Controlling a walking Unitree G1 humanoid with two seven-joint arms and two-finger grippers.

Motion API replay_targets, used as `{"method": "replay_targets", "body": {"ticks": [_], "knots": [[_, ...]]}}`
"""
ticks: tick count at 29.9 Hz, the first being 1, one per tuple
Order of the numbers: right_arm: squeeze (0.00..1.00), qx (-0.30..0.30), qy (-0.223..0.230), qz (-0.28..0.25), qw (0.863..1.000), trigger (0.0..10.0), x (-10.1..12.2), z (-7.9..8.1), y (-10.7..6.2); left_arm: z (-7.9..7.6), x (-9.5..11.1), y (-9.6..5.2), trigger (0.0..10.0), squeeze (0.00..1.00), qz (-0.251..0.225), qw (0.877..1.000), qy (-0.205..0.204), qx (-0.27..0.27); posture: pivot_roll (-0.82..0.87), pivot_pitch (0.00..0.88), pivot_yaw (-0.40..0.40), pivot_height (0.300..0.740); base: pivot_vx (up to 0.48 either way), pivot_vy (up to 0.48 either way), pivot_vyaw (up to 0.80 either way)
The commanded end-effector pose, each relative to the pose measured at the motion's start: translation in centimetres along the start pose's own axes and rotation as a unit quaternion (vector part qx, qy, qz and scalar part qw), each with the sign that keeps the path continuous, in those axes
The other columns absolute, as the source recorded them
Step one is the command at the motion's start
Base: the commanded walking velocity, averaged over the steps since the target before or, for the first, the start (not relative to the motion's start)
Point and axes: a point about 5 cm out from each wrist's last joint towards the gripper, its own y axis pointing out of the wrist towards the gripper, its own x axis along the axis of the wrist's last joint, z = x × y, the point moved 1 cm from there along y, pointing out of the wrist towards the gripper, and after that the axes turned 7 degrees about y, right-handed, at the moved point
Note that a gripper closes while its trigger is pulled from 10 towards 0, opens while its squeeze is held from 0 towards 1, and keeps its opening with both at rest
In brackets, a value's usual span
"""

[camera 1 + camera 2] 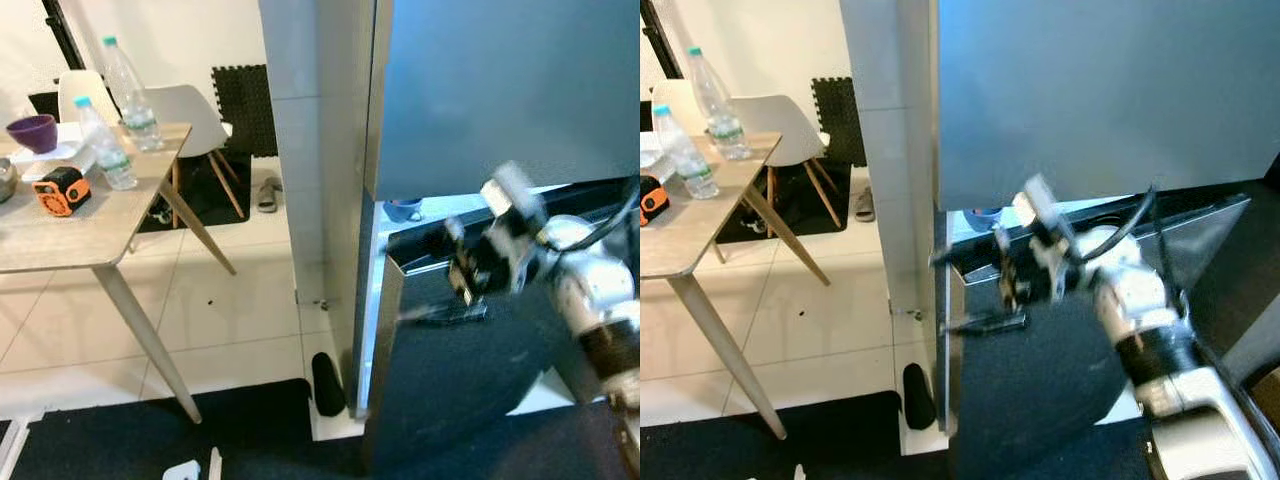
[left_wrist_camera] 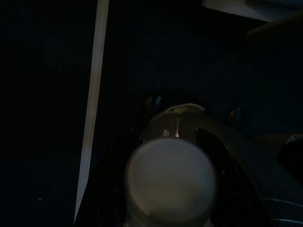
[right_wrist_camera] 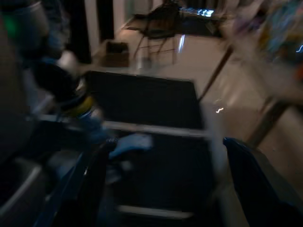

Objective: Restocking fridge

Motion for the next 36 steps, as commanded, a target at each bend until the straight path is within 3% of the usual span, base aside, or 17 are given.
{"method": "replay_targets", "body": {"ticks": [1, 4, 10, 11, 15, 16, 17, 19, 20, 21, 22, 23, 24, 26, 34, 35, 36], "knots": [[0.0, 0.01, 0.02, 0.029, 0.999, 10.0, -1.5, 0.2, 0.7, -2.0, -0.4, 0.3, 10.0, 0.0, 0.004, 0.999, -0.018, -0.04, -0.02, 0.0, -0.023, 0.74, 0.0, 0.0, 0.0], [0.0, -0.002, 0.062, 0.072, 0.995, 10.0, -4.6, 0.6, 0.7, -1.9, -0.4, 0.3, 10.0, 0.0, 0.004, 0.999, -0.017, -0.04, -0.02, 0.0, -0.019, 0.74, 0.0, 0.0, 0.0], [0.0, -0.123, 0.197, 0.185, 0.955, 10.0, -12.2, 1.6, -2.2, -1.8, -0.3, 0.3, 10.0, 0.0, 0.002, 0.999, -0.016, -0.035, -0.02, 0.0, -0.017, 0.74, 0.0, 0.0, 0.0], [0.0, -0.215, 0.242, 0.236, 0.917, 10.0, -15.5, 2.3, -3.6, -1.7, -0.3, 0.3, 10.0, 0.0, 0.002, 0.999, -0.01, -0.031, -0.02, 0.0, -0.017, 0.74, 0.0, 0.0, 0.0], [0.0, -0.247, 0.258, 0.254, 0.899, 10.0, -16.7, 2.7, -4.1, -1.7, -0.3, 0.3, 10.0, 0.0, 0.002, 1.0, -0.008, -0.029, -0.02, 0.0, -0.017, 0.74, 0.0, 0.0, 0.0], [0.0, -0.294, 0.276, 0.281, 0.871, 10.0, -18.3, 3.2, -4.8, -1.6, -0.2, 0.3, 10.0, 0.0, 0.001, 1.0, -0.005, -0.025, -0.03, 0.0, -0.014, 0.74, 0.0, 0.0, 0.0], [0.0, -0.357, 0.301, 0.3, 0.832, 7.9, -20.1, 4.1, -5.6, -1.4, -0.2, 0.3, 10.0, 0.0, 0.0, 1.0, 0.004, -0.016, -0.03, 0.0, -0.014, 0.74, 0.0, 0.0, 0.0], [0.0, -0.399, 0.319, 0.313, 0.801, 6.4, -21.4, 4.9, -6.1, -1.3, -0.1, 0.3, 10.0, 0.0, -0.001, 1.0, 0.011, -0.01, -0.03, 0.0, -0.014, 0.74, 0.0, 0.0, 0.0], [0.0, -0.399, 0.319, 0.313, 0.801, 6.4, -21.4, 4.9, -6.1, -1.3, -0.1, 0.3, 10.0, 0.0, -0.001, 1.0, 0.011, -0.01, -0.03, 0.0, -0.014, 0.74, 0.0, 0.0, 0.0], [0.0, -0.443, 0.336, 0.323, 0.766, 3.6, -22.7, 5.9, -6.6, -1.1, 0.0, 0.3, 10.0, 0.0, -0.002, 1.0, 0.024, 0.003, -0.03, 0.0, -0.012, 0.74, 0.0, 0.0, 0.0], [0.0, -0.443, 0.336, 0.323, 0.766, 3.6, -22.7, 5.9, -6.6, -1.1, 0.0, 0.3, 10.0, 0.0, -0.002, 1.0, 0.024, 0.003, -0.03, 0.0, -0.012, 0.74, 0.0, 0.0, 0.0], [0.0, -0.472, 0.351, 0.331, 0.738, 0.0, -23.8, 6.9, -6.7, -0.8, 0.1, 0.2, 10.0, 0.0, 0.002, 0.999, 0.046, 0.018, -0.03, 0.0, -0.011, 0.74, 0.0, 0.0, 0.0], [0.0, -0.499, 0.377, 0.343, 0.701, 0.0, -25.9, 9.1, -6.2, -0.1, 0.3, 0.2, 10.0, 0.0, 0.014, 0.992, 0.114, 0.052, -0.03, 0.0, -0.01, 0.74, 0.0, 0.0, 0.0], [0.0, -0.499, 0.377, 0.343, 0.701, 0.0, -25.9, 9.1, -6.2, -0.1, 0.3, 0.2, 10.0, 0.0, 0.014, 0.992, 0.114, 0.052, -0.03, 0.0, -0.01, 0.74, 0.0, 0.0, 0.0], [0.0, -0.53, 0.413, 0.359, 0.647, 0.0, -28.7, 12.7, -4.9, 1.3, 1.0, -0.1, 10.0, 0.0, 0.014, 0.964, 0.224, 0.14, -0.03, 0.0, -0.001, 0.74, 0.0, 0.0, 0.0], [0.0, -0.548, 0.42, 0.359, 0.628, 1.3, -29.1, 13.4, -4.9, 1.6, 1.4, -0.2, 10.0, 0.0, -0.001, 0.952, 0.254, 0.173, -0.03, 0.0, -0.002, 0.74, 0.0, 0.0, 0.0], [0.0, -0.564, 0.423, 0.364, 0.608, 7.5, -29.4, 14.0, -5.0, 1.8, 1.9, -0.3, 10.0, 0.0, -0.023, 0.94, 0.273, 0.205, -0.03, 0.0, -0.002, 0.74, 0.0, 0.0, 0.0]]}}
